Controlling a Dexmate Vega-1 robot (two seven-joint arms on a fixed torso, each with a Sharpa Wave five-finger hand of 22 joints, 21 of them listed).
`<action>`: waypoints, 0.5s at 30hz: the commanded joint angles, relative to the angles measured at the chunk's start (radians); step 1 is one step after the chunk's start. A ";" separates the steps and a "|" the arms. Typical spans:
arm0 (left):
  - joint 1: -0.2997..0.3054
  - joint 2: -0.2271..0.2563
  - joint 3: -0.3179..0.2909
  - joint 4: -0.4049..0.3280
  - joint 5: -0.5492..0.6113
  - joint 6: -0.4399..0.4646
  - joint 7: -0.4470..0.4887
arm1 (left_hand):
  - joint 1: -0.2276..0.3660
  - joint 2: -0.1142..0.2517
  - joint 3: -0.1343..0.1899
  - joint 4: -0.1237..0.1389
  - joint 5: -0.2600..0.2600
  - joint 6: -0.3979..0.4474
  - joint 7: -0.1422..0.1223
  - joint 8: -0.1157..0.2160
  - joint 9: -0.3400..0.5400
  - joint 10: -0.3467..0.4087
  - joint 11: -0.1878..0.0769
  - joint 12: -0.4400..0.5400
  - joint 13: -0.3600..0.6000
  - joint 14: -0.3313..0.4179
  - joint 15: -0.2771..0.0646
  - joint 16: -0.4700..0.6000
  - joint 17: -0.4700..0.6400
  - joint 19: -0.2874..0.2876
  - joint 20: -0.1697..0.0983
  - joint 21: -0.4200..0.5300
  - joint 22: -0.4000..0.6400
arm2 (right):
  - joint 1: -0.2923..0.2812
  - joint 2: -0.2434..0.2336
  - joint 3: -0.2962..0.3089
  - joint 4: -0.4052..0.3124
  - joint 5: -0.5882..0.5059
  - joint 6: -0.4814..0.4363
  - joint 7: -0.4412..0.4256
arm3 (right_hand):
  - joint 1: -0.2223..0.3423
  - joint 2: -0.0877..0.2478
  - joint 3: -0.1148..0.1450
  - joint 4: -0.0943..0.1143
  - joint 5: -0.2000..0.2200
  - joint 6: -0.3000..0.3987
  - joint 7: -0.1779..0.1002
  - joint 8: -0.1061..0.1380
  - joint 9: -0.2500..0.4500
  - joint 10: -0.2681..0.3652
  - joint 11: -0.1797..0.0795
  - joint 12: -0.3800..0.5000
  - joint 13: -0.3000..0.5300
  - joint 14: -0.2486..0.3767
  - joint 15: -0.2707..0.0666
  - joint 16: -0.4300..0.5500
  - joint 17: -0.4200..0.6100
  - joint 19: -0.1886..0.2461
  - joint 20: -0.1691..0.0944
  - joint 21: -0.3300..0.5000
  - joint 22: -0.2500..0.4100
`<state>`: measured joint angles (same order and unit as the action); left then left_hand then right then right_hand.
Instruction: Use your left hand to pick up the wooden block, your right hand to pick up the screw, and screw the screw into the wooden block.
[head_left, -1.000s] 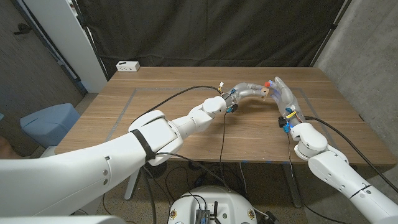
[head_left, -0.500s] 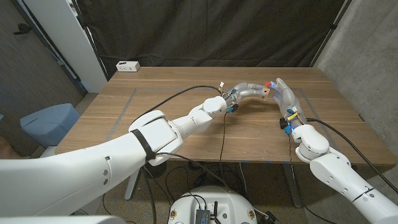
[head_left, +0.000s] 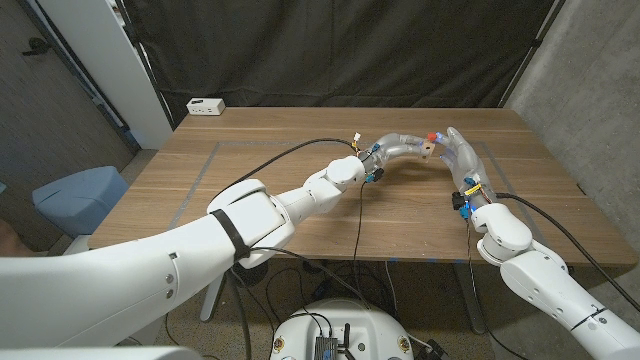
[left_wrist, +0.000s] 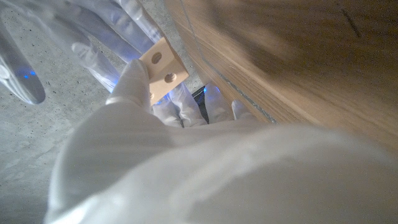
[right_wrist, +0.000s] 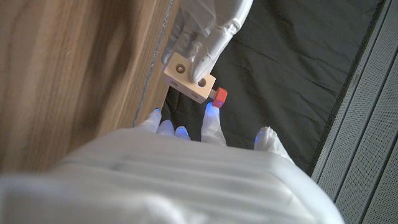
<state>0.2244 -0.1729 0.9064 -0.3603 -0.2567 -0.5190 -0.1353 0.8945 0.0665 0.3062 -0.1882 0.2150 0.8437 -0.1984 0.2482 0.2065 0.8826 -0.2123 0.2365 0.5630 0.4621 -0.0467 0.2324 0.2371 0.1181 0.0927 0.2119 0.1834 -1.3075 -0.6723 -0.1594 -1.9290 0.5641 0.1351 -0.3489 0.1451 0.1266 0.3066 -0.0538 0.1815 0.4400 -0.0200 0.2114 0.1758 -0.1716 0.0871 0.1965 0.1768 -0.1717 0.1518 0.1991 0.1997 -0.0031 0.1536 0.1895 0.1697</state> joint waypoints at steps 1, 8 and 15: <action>0.000 -0.004 -0.003 0.000 -0.003 0.017 -0.003 | -0.011 0.038 0.038 0.038 0.004 0.069 0.026 0.021 0.004 0.008 -0.002 0.010 0.003 0.006 -0.094 0.001 0.004 0.001 -0.005 -0.001 0.003 | -0.018 0.007 0.009 -0.012 -0.006 0.004 -0.012 | -0.003 0.002 0.009 -0.001 0.006 0.027 -0.001 0.008 0.003 -0.017 -0.008 0.009 0.003 -0.092 0.002 0.008 0.001 0.010 0.001 0.009 0.002; -0.002 -0.005 -0.001 0.000 -0.005 0.029 -0.003 | -0.012 0.038 0.038 0.038 0.004 0.068 0.026 0.020 0.004 0.008 -0.002 0.010 0.003 0.006 -0.093 0.001 0.004 0.002 -0.005 -0.001 0.003 | -0.026 0.007 0.015 -0.019 -0.004 0.001 -0.013 | -0.001 0.004 0.012 -0.003 0.006 0.058 0.000 0.012 0.003 0.000 -0.020 0.011 0.003 -0.083 -0.004 0.010 -0.001 0.018 0.003 0.010 0.002; -0.002 -0.005 -0.001 0.000 -0.007 0.031 -0.003 | -0.012 0.038 0.039 0.038 0.004 0.070 0.026 0.021 0.004 0.007 -0.002 0.010 0.003 0.007 -0.093 0.001 0.003 0.002 -0.005 -0.001 0.003 | -0.029 0.008 0.015 -0.016 -0.003 0.007 -0.003 | -0.002 0.003 0.014 -0.004 0.005 0.098 0.000 0.018 0.003 0.020 -0.027 0.013 0.002 -0.071 -0.007 0.013 -0.001 0.031 0.001 0.013 0.002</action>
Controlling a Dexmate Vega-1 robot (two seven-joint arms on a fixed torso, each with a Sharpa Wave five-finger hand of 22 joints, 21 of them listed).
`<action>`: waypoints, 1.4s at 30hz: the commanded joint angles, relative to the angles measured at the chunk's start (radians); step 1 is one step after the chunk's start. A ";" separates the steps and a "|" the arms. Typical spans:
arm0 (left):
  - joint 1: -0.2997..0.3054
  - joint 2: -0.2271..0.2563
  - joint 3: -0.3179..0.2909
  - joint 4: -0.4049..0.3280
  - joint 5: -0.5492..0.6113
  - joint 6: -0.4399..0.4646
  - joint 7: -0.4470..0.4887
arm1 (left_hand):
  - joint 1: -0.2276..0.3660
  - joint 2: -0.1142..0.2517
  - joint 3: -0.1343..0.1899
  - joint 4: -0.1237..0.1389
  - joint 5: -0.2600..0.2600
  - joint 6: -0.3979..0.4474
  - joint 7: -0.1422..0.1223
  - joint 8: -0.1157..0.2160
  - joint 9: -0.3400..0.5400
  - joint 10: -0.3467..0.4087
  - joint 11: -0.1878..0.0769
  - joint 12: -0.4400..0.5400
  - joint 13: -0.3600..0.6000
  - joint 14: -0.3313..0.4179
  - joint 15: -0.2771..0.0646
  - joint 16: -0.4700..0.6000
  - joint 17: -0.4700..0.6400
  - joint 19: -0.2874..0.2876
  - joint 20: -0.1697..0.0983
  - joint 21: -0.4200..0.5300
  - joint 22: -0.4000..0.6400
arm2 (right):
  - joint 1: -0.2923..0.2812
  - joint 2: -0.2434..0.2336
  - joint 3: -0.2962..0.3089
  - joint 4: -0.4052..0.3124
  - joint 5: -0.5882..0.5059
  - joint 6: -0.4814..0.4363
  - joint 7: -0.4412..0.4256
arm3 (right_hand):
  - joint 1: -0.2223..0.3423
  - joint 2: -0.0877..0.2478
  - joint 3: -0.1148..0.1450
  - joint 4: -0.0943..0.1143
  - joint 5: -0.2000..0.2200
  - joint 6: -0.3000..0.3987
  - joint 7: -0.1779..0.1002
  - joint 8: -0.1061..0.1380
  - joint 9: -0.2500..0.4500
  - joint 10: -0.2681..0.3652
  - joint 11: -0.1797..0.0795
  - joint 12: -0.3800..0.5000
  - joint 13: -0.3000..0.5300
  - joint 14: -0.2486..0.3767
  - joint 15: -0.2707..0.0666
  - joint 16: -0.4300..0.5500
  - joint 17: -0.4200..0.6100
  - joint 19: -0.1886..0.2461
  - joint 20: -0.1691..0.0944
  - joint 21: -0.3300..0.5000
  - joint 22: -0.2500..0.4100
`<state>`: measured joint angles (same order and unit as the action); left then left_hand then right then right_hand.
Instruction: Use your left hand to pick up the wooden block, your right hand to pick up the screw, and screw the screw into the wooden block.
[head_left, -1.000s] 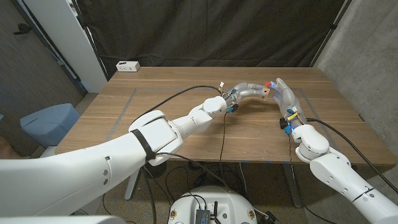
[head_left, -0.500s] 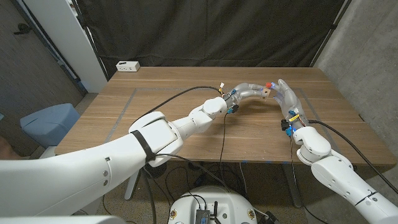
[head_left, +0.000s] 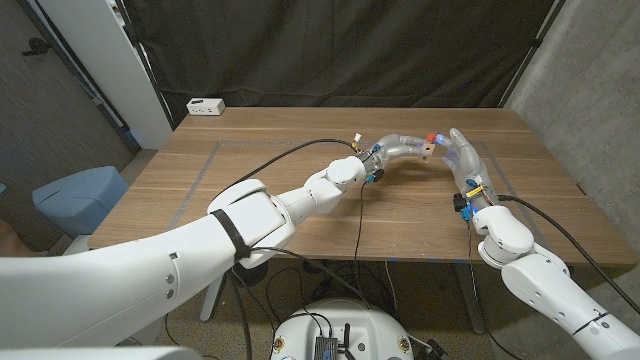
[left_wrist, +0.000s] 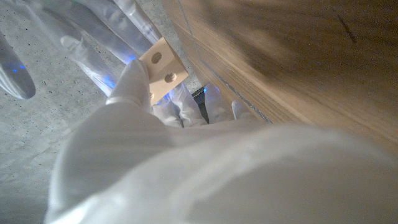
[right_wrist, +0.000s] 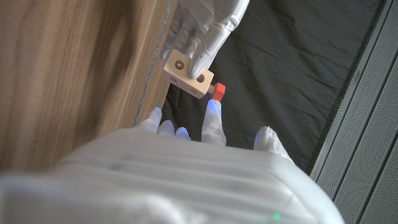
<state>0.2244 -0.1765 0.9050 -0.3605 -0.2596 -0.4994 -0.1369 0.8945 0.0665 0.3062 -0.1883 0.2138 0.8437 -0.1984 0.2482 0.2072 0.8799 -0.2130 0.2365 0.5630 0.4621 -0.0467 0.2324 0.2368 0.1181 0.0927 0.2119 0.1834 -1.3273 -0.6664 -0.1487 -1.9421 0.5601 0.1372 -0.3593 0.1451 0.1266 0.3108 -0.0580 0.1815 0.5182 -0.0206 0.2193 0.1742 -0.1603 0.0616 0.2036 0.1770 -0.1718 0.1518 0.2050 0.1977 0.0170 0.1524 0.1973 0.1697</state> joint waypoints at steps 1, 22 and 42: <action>-0.002 -0.001 0.000 0.000 -0.005 0.012 -0.002 | -0.012 0.039 0.039 0.039 0.005 0.069 0.026 0.021 0.003 0.010 -0.002 0.010 0.003 0.006 -0.092 0.000 0.004 0.002 -0.006 -0.001 0.003 | -0.009 0.003 0.004 -0.002 0.002 0.007 0.010 | -0.002 0.003 0.010 0.000 0.005 0.024 0.001 0.011 0.005 0.012 -0.003 0.007 0.002 -0.071 -0.007 0.007 0.001 0.011 0.003 0.005 0.002; -0.006 -0.001 0.002 0.001 -0.005 0.016 -0.005 | -0.012 0.039 0.040 0.038 0.005 0.069 0.027 0.021 0.003 0.011 -0.001 0.011 0.004 0.007 -0.093 -0.001 0.003 0.003 -0.005 0.000 0.003 | -0.012 -0.002 0.007 0.007 0.009 0.036 0.050 | -0.004 0.001 0.014 -0.002 0.005 0.104 0.006 0.019 0.005 0.047 -0.021 0.006 0.001 -0.052 -0.017 0.010 0.001 0.032 -0.017 0.006 0.002; -0.010 -0.001 0.004 0.001 -0.006 0.020 -0.003 | -0.012 0.039 0.041 0.038 0.005 0.069 0.026 0.021 0.003 0.010 -0.002 0.010 0.003 0.007 -0.093 0.000 0.003 0.003 -0.005 0.000 0.003 | -0.018 0.013 0.020 -0.005 -0.005 0.012 -0.006 | 0.000 0.002 0.019 -0.006 0.006 0.083 0.004 -0.003 0.006 0.057 -0.009 0.001 0.002 -0.039 -0.017 0.011 0.000 0.044 -0.022 0.006 0.001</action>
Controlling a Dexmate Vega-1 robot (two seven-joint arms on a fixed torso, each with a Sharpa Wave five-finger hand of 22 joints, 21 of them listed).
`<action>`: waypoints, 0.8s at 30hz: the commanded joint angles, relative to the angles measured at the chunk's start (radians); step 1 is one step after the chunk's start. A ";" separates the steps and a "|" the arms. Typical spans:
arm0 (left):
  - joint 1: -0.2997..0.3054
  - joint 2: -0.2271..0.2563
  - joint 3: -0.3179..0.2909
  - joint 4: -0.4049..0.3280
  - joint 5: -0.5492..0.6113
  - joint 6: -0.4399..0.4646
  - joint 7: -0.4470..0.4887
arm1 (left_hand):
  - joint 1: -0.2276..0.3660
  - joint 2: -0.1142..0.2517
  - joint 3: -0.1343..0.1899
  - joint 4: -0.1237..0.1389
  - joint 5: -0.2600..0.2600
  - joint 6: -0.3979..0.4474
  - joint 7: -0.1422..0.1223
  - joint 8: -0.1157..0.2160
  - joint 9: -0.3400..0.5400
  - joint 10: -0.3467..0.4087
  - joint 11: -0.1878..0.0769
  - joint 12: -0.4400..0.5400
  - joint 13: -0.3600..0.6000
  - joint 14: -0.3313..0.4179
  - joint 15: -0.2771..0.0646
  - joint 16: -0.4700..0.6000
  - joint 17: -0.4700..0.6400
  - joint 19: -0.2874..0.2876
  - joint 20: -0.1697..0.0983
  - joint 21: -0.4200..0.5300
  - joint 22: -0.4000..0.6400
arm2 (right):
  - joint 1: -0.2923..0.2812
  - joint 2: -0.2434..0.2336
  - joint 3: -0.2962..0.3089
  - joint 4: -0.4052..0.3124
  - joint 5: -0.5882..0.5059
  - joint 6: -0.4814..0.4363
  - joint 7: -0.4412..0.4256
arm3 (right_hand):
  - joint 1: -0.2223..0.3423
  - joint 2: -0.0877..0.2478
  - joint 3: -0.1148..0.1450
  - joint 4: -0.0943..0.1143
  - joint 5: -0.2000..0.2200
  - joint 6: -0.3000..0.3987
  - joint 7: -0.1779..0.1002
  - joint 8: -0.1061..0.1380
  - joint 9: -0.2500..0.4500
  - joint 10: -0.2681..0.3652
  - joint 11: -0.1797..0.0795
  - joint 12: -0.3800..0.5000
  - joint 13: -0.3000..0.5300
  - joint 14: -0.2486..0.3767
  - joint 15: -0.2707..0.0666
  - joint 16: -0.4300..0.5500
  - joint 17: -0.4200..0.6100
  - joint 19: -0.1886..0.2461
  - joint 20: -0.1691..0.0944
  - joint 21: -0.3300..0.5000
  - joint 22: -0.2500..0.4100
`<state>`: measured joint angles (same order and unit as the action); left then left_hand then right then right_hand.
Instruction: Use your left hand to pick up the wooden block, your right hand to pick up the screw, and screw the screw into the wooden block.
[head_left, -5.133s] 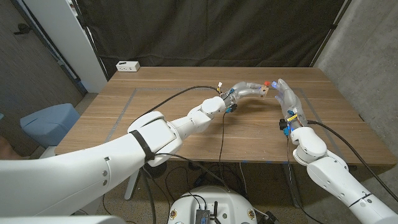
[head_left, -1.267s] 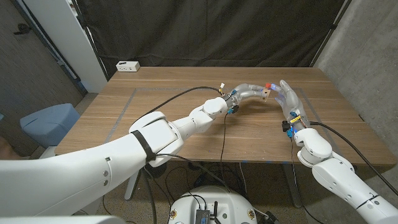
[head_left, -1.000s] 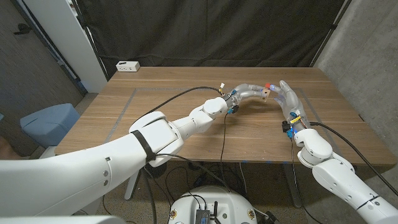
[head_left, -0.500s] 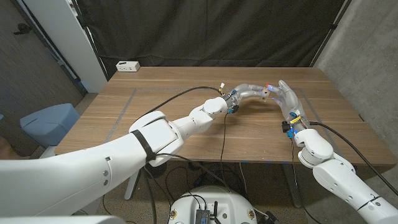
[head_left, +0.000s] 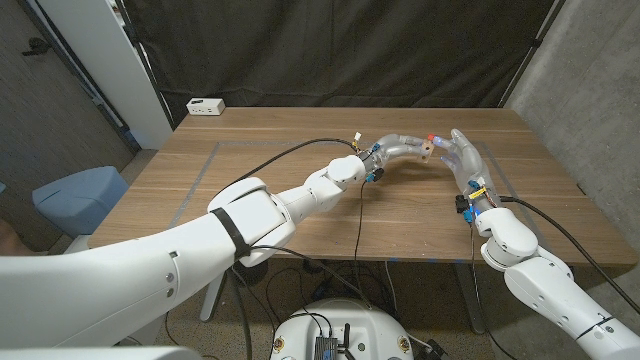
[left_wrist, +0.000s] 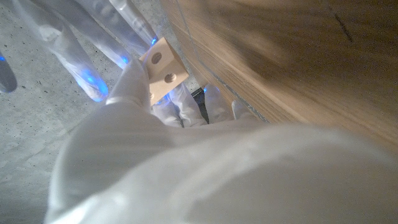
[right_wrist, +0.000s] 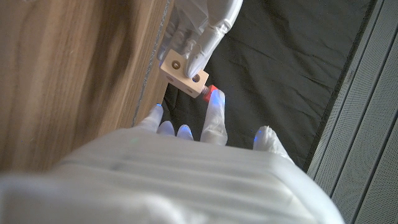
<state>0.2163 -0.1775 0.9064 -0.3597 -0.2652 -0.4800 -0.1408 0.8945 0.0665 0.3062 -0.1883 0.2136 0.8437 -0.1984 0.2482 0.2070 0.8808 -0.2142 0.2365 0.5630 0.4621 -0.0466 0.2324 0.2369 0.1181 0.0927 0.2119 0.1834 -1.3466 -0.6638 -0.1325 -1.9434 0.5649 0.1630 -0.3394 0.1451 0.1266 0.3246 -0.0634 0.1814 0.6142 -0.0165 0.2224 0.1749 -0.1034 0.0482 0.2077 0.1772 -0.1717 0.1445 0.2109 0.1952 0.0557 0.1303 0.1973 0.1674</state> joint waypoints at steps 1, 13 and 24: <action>-0.001 0.000 0.002 0.000 -0.001 0.000 0.001 | -0.012 0.039 0.041 0.038 0.005 0.069 0.026 0.021 0.004 0.009 0.000 0.010 0.003 0.006 -0.093 0.000 0.003 0.003 -0.005 0.000 0.003 | 0.002 0.010 0.004 -0.004 -0.010 -0.016 -0.026 | 0.000 0.002 0.005 -0.001 0.006 -0.016 0.001 -0.009 0.005 -0.003 0.007 -0.004 0.002 -0.038 -0.008 0.006 0.002 0.005 0.000 0.005 0.003; -0.001 0.001 0.003 0.000 0.001 -0.005 -0.002 | -0.012 0.037 0.039 0.037 0.005 0.069 0.026 0.021 0.003 0.010 -0.001 0.011 0.003 0.006 -0.093 0.000 0.004 0.003 -0.006 0.000 0.003 | 0.017 0.006 0.003 0.004 0.000 -0.035 -0.017 | -0.009 -0.003 0.002 0.002 0.004 -0.076 -0.005 -0.038 0.006 -0.040 0.016 -0.022 0.002 -0.054 0.002 -0.002 0.006 -0.004 0.004 -0.003 0.003; -0.001 0.000 0.004 0.000 0.003 -0.012 0.000 | -0.012 0.037 0.039 0.037 0.005 0.067 0.025 0.020 0.003 0.009 -0.001 0.010 0.003 0.006 -0.093 0.000 0.004 0.003 -0.005 -0.001 0.003 | 0.033 0.003 -0.004 0.022 0.008 -0.035 -0.003 | -0.022 -0.009 -0.001 0.006 0.003 -0.174 -0.008 -0.059 0.006 -0.071 0.028 -0.027 0.003 -0.071 0.010 -0.008 0.009 -0.016 0.010 -0.008 0.004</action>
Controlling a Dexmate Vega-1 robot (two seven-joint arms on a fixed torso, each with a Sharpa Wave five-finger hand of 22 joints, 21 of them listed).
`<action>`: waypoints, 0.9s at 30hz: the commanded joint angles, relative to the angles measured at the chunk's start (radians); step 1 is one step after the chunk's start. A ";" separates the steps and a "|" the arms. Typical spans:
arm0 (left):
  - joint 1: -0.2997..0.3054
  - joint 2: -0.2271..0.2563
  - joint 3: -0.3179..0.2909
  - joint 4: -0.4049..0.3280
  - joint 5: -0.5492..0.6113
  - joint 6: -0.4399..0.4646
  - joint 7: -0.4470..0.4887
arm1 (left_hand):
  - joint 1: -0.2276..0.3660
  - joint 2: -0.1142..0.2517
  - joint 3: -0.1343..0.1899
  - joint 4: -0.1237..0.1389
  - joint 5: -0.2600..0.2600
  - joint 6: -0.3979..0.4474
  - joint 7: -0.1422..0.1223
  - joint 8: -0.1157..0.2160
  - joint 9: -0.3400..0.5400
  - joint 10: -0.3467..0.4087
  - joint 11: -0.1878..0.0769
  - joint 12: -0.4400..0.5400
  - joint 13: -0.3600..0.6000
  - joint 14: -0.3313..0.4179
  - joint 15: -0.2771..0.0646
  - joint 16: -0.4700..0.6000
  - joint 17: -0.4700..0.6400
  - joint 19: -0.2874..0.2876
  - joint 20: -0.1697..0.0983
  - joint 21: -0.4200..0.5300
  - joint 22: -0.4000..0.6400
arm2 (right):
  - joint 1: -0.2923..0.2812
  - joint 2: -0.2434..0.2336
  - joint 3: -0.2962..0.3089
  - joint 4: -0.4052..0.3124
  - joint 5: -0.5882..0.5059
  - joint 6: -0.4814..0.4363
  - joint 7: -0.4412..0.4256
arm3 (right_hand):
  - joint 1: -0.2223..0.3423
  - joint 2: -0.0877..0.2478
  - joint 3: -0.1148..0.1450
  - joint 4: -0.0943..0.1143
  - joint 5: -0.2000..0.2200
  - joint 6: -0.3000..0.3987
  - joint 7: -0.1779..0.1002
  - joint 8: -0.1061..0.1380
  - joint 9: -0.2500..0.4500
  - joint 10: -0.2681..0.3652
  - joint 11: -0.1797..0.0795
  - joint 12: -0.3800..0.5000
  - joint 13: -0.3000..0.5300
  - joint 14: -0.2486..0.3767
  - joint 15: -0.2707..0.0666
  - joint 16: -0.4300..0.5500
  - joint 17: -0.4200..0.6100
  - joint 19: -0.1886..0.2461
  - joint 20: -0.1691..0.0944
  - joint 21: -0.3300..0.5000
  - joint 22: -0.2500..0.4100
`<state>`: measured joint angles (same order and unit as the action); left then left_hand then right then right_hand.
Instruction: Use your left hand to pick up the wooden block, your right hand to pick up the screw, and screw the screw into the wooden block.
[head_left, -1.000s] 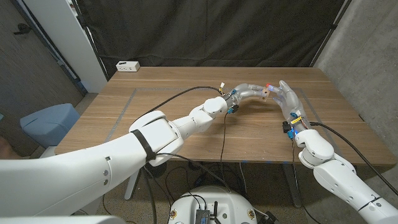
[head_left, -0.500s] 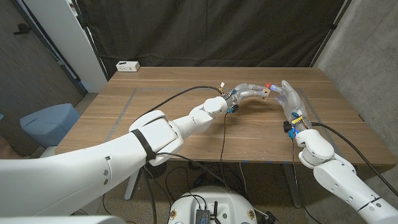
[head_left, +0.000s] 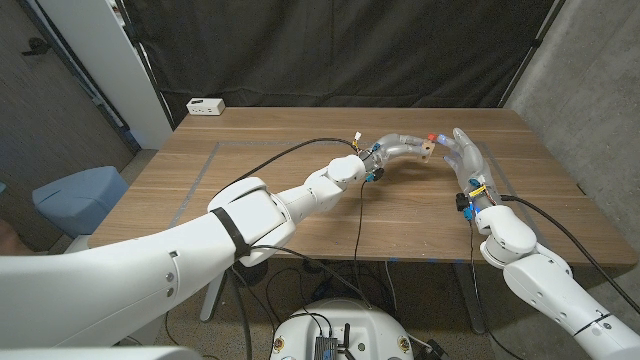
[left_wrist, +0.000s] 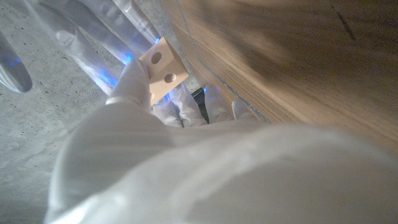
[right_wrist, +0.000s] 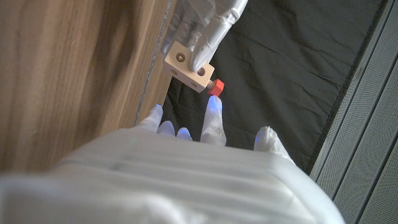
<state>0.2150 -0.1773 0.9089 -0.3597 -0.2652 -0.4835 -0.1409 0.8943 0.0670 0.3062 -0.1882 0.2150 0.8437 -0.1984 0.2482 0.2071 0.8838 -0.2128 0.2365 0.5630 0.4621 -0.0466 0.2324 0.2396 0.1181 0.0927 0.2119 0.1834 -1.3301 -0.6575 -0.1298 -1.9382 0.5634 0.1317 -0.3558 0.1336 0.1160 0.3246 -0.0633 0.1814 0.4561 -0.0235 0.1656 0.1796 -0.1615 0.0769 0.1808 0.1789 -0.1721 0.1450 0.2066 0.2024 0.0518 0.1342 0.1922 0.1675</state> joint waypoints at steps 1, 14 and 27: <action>0.000 0.000 0.002 0.000 0.004 -0.009 0.001 | -0.012 0.037 0.039 0.037 0.003 0.067 0.025 0.020 0.003 0.006 -0.002 0.010 0.003 0.006 -0.093 0.000 0.001 0.003 -0.005 -0.001 0.003 | 0.018 -0.004 -0.007 0.019 0.010 -0.003 0.017 | -0.011 0.001 -0.001 0.006 0.003 -0.022 -0.001 -0.003 0.001 -0.014 -0.001 0.000 0.002 -0.071 0.010 -0.004 0.002 -0.013 0.006 -0.003 0.003; 0.002 0.000 0.002 -0.001 0.005 -0.018 0.000 | -0.011 0.037 0.039 0.037 0.003 0.066 0.025 0.020 0.003 0.006 -0.002 0.011 0.003 0.005 -0.093 0.000 0.002 0.003 -0.005 -0.001 0.003 | 0.040 -0.013 -0.017 0.038 0.027 -0.004 0.047 | -0.021 -0.003 -0.003 0.010 0.004 -0.092 0.006 -0.005 0.000 -0.041 0.005 -0.002 0.002 -0.087 0.011 -0.008 0.004 -0.026 0.010 -0.006 0.003; 0.004 0.000 0.001 -0.001 0.007 -0.023 -0.005 | -0.009 0.035 0.038 0.035 0.003 0.068 0.026 0.020 0.003 0.006 -0.002 0.010 0.003 0.006 -0.094 0.001 0.001 0.003 -0.005 -0.001 0.003 | 0.060 -0.016 -0.032 0.062 0.039 0.012 0.077 | -0.031 -0.005 -0.004 0.015 0.004 -0.110 0.015 0.005 -0.001 -0.059 0.013 -0.002 0.002 -0.098 0.018 -0.009 0.006 -0.037 0.012 -0.007 0.003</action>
<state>0.2167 -0.1768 0.9106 -0.3604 -0.2597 -0.5019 -0.1423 0.8943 0.0670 0.3062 -0.1882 0.2131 0.8437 -0.1984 0.2482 0.2064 0.8817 -0.2113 0.2365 0.5630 0.4621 -0.0467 0.2324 0.2394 0.1181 0.0927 0.2119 0.1835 -1.2871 -0.6719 -0.1498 -1.8956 0.5950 0.1283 -0.3005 0.1120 0.1093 0.3161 -0.0549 0.1815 0.3409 -0.0108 0.1656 0.1766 -0.1719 0.0805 0.1808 0.1793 -0.1717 0.1519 0.1990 0.2074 0.0212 0.1466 0.1845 0.1676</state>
